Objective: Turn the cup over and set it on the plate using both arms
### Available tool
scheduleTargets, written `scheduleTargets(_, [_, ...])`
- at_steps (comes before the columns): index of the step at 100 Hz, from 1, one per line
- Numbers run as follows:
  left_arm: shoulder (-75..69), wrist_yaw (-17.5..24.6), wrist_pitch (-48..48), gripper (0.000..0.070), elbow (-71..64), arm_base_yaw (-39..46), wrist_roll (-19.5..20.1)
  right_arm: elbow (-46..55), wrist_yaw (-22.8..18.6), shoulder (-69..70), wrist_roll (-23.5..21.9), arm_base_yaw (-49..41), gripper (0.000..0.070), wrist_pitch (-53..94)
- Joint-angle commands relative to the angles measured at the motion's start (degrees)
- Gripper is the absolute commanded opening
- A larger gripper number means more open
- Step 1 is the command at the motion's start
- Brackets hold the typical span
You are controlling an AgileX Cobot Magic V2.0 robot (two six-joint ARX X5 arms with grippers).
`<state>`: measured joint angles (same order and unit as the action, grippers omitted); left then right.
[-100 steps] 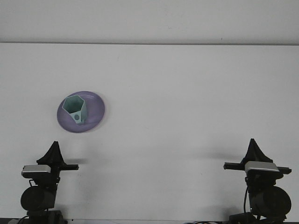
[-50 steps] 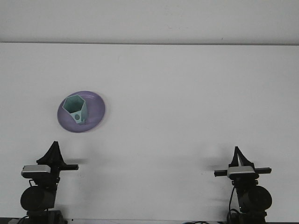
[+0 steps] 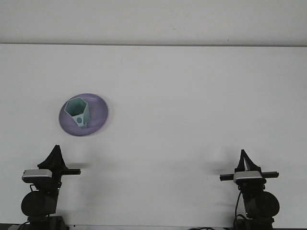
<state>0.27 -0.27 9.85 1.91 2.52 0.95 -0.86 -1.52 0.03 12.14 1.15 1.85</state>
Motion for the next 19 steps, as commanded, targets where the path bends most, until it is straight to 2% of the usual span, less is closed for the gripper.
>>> scheduleTargets(1, [-0.09, -0.11, 0.55, 0.0014, -1.09, 0.09, 0.33, 0.13, 0.02, 0.02, -0.76, -0.04, 0.0001, -0.61])
scheduleTargets(19, [-0.09, -0.11, 0.55, 0.0014, -1.09, 0.09, 0.33, 0.13, 0.0, 0.02, -0.74, -0.04, 0.0001, -0.59])
